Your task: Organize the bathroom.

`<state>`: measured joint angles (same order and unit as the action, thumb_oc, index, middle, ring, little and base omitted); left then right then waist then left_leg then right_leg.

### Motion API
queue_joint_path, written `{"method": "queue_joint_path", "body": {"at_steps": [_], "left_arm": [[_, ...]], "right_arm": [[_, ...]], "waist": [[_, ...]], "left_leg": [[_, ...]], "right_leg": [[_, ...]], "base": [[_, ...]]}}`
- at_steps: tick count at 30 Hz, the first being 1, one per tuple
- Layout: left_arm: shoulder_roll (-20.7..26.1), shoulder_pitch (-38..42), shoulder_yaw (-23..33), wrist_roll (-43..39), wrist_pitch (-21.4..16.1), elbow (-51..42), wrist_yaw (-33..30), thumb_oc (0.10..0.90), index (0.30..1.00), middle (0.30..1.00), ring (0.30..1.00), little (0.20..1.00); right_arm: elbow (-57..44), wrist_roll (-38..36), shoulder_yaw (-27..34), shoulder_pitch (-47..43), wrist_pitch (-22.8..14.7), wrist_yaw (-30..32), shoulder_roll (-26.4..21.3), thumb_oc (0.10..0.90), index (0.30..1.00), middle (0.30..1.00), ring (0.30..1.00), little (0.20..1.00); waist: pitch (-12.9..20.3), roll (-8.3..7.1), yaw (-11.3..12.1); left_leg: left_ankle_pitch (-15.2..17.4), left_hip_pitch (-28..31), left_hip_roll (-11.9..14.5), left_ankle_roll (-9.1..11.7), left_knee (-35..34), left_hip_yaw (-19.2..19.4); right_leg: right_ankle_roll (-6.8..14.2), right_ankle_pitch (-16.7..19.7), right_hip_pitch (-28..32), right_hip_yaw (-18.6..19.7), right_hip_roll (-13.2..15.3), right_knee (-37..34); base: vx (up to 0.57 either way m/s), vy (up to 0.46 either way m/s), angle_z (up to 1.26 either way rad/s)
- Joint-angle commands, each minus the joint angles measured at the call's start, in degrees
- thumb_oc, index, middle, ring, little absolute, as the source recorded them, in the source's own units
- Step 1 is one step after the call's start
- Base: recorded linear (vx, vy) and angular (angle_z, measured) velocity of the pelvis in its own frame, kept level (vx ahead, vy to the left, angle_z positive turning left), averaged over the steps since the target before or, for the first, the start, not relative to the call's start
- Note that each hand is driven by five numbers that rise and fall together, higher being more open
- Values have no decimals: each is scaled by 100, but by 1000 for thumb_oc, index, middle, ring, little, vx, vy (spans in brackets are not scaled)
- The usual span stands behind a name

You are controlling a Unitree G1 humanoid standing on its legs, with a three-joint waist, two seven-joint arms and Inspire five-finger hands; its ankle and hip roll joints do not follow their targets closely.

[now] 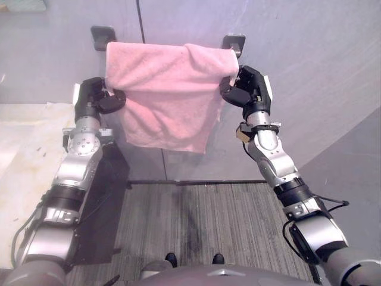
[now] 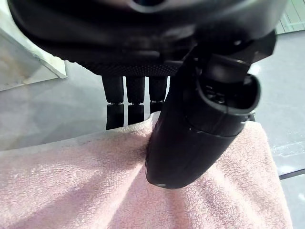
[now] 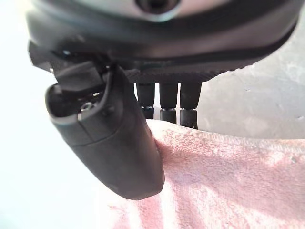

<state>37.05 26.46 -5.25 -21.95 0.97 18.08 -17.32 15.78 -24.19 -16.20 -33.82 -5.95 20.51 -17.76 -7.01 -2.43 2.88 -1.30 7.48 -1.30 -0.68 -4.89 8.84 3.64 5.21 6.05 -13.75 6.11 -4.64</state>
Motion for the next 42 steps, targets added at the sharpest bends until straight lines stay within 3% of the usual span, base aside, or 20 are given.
{"method": "queue_joint_path", "body": {"at_steps": [1, 4, 8, 21, 29, 30, 31, 32, 42], "left_arm": [[270, 263, 319, 145, -729, 78, -293, 400, 300, 300, 300, 300], [253, 237, 315, 147, -688, 5, -345, 400, 300, 300, 300, 300], [147, 159, 361, -75, -756, 36, -411, 400, 300, 300, 300, 300], [-43, 129, 287, -137, -683, -34, -582, 400, 300, 300, 300, 300], [-66, 157, 216, -61, -629, -69, -599, 400, 300, 300, 300, 300], [-79, 158, 192, -25, -577, -129, -641, 591, 587, 587, 587, 587], [-79, 158, 192, -25, -577, -129, -641, 591, 587, 587, 587, 587], [-84, 167, 196, -12, -558, -139, -648, 800, 900, 900, 900, 900], [-281, -155, 261, -49, -384, -371, -568, 800, 900, 900, 900, 900]], "right_arm": [[-160, -307, 479, 540, -838, 284, -331, 400, 300, 300, 300, 300], [-216, -275, 486, 578, -845, 289, -294, 400, 300, 300, 300, 300], [-241, -979, 558, 665, -1079, 326, -90, 400, 300, 300, 300, 300], [-377, -1941, 661, 706, -1258, 483, 291, 400, 300, 300, 300, 300], [-322, -1735, 680, 714, -1264, 608, 363, 400, 300, 300, 300, 300], [-356, -1525, 636, 723, -1225, 594, 361, 800, 900, 900, 900, 900], [-356, -1525, 636, 723, -1225, 594, 361, 800, 900, 900, 900, 900], [-367, -1413, 615, 712, -1191, 550, 338, 800, 900, 900, 900, 900], [-517, 4, 443, 952, -858, 205, -75, 800, 900, 900, 900, 900]], "waist": [[745, 275, -216], [736, 278, -214], [726, 278, -212], [742, 275, -200], [746, 276, -185], [749, 277, -185], [749, 277, -185], [748, 274, -185], [731, 223, -212]], "left_leg": [[344, 93, 73, 91, -11, 287], [342, 90, 70, 82, -11, 287], [342, 101, 73, 82, -11, 304], [324, 100, 68, 70, -11, 310], [325, 93, 61, 63, -11, 287], [323, 93, 58, 58, -11, 281], [323, 93, 58, 58, -11, 281], [323, 89, 58, 58, -11, 285], [311, 85, 63, 58, -11, 278]], "right_leg": [[559, -110, 145, -221, 503, -36], [557, -109, 143, -220, 507, -36], [551, -105, 148, -231, 505, -34], [531, -92, 147, -255, 501, -33], [526, -92, 152, -261, 500, -31], [523, -93, 152, -256, 499, -31], [523, -93, 152, -256, 499, -31], [524, -90, 148, -257, 502, -31], [546, -88, 135, -222, 495, -17]], "base": [[0, 0, 0], [0, 0, 0], [0, 0, 0], [0, 0, 0], [0, 0, 0], [0, 0, 0], [0, 0, 0], [0, 0, 0], [-27, -9, -5]]}}
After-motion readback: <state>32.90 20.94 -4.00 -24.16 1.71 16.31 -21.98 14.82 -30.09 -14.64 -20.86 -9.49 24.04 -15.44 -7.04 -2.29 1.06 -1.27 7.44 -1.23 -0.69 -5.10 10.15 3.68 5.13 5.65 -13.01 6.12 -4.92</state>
